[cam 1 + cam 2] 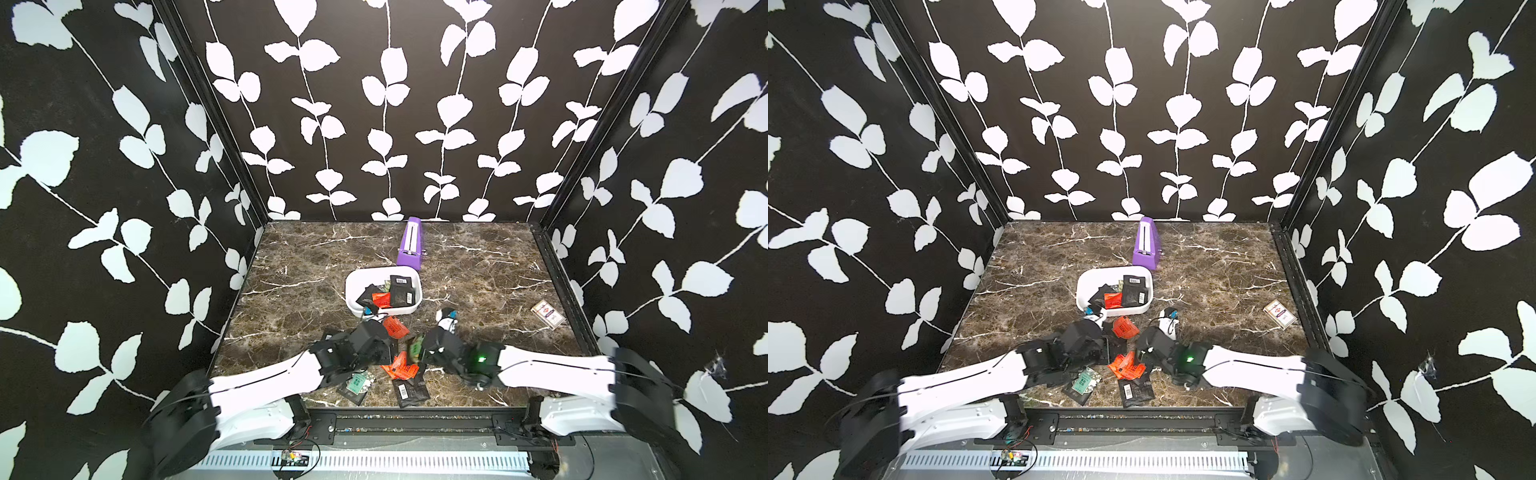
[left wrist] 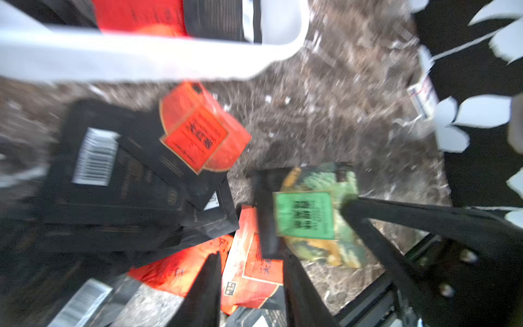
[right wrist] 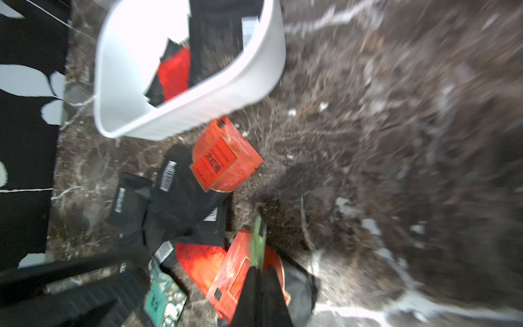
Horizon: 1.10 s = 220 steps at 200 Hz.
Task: Put the tea bags into the storage box
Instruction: Pick up the tea bag from the center of the board, then place the tea bag in the storage box.
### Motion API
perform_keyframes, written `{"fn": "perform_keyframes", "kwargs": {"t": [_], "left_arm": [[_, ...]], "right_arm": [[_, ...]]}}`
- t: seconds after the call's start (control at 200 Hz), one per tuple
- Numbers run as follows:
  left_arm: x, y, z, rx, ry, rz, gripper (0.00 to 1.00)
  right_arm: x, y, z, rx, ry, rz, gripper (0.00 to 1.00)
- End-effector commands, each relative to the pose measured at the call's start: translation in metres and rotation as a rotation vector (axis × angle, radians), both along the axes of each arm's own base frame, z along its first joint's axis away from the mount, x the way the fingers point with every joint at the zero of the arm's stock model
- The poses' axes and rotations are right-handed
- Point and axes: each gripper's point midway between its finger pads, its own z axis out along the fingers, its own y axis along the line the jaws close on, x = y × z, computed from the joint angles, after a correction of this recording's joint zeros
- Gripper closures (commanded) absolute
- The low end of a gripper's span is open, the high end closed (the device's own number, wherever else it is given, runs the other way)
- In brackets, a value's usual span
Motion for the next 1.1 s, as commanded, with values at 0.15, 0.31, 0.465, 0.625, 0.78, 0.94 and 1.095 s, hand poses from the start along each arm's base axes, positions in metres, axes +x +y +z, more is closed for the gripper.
{"fn": "perform_keyframes", "kwargs": {"t": [0.15, 0.31, 0.465, 0.625, 0.78, 0.94, 1.095], "left_arm": [[0.004, 0.036, 0.009, 0.049, -0.093, 0.088, 0.64], [0.003, 0.054, 0.003, 0.096, -0.111, 0.123, 0.64], [0.002, 0.064, -0.002, 0.125, -0.111, 0.141, 0.63], [0.000, 0.071, -0.005, 0.125, -0.092, 0.174, 0.63], [-0.002, 0.071, -0.002, 0.115, -0.088, 0.169, 0.63], [-0.003, 0.074, 0.003, 0.141, -0.080, 0.165, 0.63], [-0.001, 0.079, 0.006, 0.154, -0.070, 0.207, 0.63]], "right_arm": [[0.018, -0.039, 0.076, -0.042, -0.119, -0.023, 1.00], [0.047, -0.026, 0.111, -0.005, -0.156, -0.016, 1.00], [0.082, 0.011, 0.125, 0.002, -0.154, 0.019, 1.00], [0.122, 0.058, 0.119, 0.064, -0.105, 0.053, 1.00], [0.156, 0.104, 0.103, 0.098, -0.071, 0.092, 1.00], [0.177, 0.126, 0.077, 0.106, -0.023, 0.102, 1.00], [0.185, 0.108, 0.044, 0.075, 0.066, 0.053, 0.88]]}}
